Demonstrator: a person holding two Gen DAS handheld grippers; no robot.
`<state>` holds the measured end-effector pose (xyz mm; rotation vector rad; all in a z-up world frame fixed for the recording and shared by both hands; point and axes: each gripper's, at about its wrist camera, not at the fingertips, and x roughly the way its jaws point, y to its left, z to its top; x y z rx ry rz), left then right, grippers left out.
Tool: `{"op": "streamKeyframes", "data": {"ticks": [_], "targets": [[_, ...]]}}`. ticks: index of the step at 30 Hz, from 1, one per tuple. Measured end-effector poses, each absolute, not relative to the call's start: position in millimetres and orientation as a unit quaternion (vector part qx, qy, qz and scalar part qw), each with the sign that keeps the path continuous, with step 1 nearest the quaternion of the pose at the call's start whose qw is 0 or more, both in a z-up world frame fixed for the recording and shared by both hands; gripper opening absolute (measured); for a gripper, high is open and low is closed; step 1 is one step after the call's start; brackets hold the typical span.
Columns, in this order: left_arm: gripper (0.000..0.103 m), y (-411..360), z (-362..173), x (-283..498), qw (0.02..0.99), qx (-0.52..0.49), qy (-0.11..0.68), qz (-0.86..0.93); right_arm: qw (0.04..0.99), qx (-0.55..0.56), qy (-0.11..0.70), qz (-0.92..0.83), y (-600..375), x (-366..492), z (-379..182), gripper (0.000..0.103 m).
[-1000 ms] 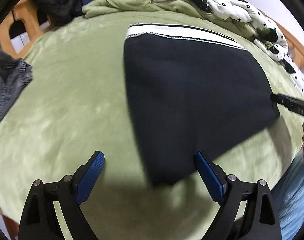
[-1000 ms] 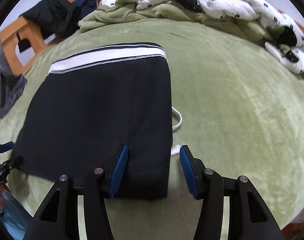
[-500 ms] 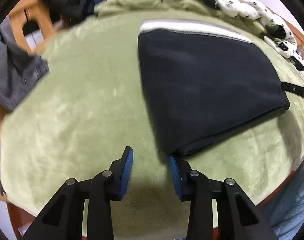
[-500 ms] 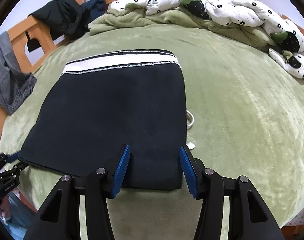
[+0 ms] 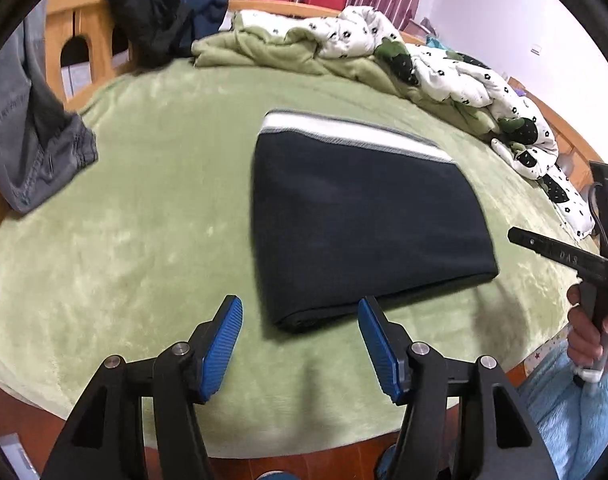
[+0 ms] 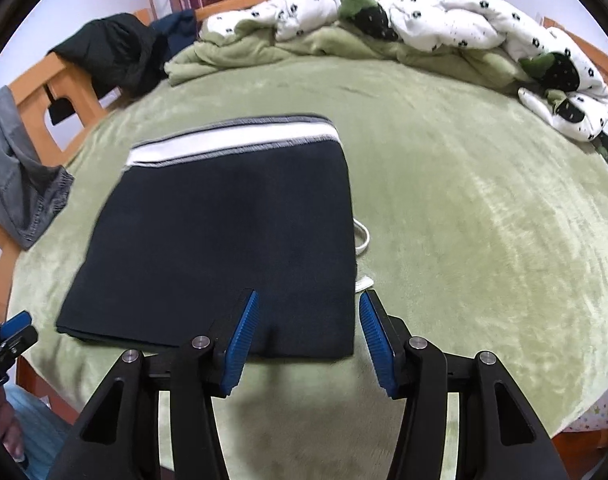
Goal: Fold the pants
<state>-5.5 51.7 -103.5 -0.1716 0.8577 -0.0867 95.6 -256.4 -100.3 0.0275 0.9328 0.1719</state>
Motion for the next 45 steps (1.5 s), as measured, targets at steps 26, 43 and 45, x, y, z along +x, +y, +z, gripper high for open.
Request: {"op": "streamKeyframes", "data": {"ticks": [26, 43, 45], "targets": [[0.083, 11, -36, -80, 0.933, -0.057, 0.354, 0.02, 0.923, 0.005, 0.379, 0.07, -268, -42, -42, 0.097], [0.083, 11, -36, -85, 0.934, -0.054, 0.351, 0.035, 0.924, 0.021, 0.375, 0.071, -275, -45, -37, 0.097], [0.083, 12, -36, -85, 0.935, -0.053, 0.35, 0.033, 0.924, 0.023, 0.376, 0.07, -275, -45, -37, 0.097]]}}
